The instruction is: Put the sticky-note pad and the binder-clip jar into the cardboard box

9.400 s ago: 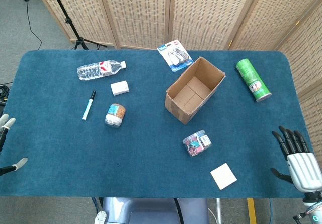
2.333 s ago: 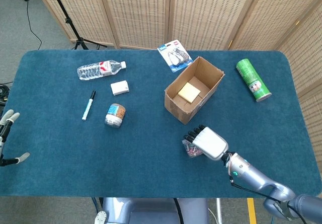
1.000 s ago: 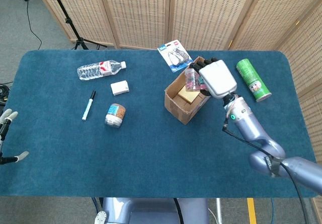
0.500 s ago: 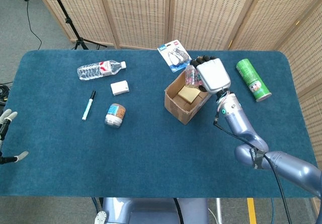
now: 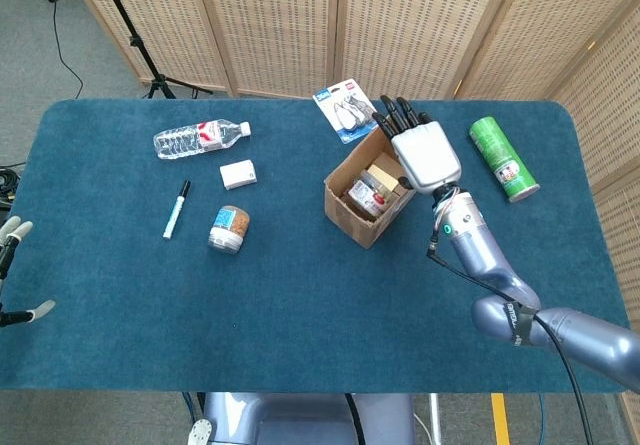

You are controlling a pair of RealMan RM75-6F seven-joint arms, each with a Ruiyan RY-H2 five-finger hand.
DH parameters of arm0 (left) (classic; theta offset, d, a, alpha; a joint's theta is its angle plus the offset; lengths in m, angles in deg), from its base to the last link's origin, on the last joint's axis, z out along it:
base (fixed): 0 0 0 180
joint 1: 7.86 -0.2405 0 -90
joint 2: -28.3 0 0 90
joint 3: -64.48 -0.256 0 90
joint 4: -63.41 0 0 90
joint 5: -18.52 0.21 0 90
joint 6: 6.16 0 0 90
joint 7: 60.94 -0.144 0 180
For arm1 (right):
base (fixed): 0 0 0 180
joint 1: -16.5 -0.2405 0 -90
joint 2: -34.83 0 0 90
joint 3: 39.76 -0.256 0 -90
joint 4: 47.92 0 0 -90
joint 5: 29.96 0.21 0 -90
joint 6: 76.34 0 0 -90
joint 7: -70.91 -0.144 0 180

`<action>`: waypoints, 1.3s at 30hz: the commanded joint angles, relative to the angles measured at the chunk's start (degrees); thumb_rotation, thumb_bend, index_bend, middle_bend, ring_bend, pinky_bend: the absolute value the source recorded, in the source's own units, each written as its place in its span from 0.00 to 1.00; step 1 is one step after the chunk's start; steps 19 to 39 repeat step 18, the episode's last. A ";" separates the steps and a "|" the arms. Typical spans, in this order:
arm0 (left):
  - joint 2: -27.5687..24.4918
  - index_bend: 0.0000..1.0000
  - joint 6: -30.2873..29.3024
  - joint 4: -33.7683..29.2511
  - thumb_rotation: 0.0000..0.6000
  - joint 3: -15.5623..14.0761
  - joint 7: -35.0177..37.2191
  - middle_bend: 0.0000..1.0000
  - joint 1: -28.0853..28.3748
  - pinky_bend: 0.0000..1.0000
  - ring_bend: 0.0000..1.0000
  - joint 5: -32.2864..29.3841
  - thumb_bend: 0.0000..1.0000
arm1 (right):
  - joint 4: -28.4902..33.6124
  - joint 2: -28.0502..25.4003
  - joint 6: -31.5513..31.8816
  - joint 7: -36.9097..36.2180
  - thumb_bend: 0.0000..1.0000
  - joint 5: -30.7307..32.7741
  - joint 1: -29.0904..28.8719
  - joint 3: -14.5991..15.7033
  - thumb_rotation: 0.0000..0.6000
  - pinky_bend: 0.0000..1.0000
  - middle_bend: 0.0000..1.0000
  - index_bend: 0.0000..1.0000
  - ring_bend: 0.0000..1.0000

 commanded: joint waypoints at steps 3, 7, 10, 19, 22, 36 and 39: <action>-0.13 0.00 -0.45 0.02 1.00 -0.17 0.28 0.00 -0.22 0.00 0.00 0.53 0.00 | 7.14 -5.55 6.82 -3.88 0.00 -7.73 5.17 1.59 1.00 0.23 0.00 0.10 0.00; -0.21 0.00 -1.23 0.01 1.00 -0.26 0.45 0.00 -0.50 0.00 0.00 1.10 0.00 | 9.61 -8.78 12.32 -8.99 0.00 -14.83 10.51 4.68 1.00 0.17 0.00 0.10 0.00; 0.42 0.00 -2.98 0.25 1.00 0.16 0.84 0.00 -0.91 0.00 0.00 1.58 0.00 | 9.48 -10.06 17.33 -16.96 0.00 -21.18 15.07 7.51 1.00 0.15 0.00 0.10 0.00; 2.04 0.00 -6.73 1.70 1.00 0.70 0.65 0.00 -1.99 0.00 0.00 2.68 0.00 | 6.95 -9.74 32.45 -22.69 0.00 -29.41 28.56 15.04 1.00 0.12 0.00 0.06 0.00; 2.04 0.00 -6.73 1.70 1.00 0.70 0.65 0.00 -1.99 0.00 0.00 2.68 0.00 | 6.95 -9.74 32.45 -22.69 0.00 -29.41 28.56 15.04 1.00 0.12 0.00 0.06 0.00; 2.04 0.00 -6.73 1.70 1.00 0.70 0.65 0.00 -1.99 0.00 0.00 2.68 0.00 | 6.95 -9.74 32.45 -22.69 0.00 -29.41 28.56 15.04 1.00 0.12 0.00 0.06 0.00; 2.04 0.00 -6.73 1.70 1.00 0.70 0.65 0.00 -1.99 0.00 0.00 2.68 0.00 | 6.95 -9.74 32.45 -22.69 0.00 -29.41 28.56 15.04 1.00 0.12 0.00 0.06 0.00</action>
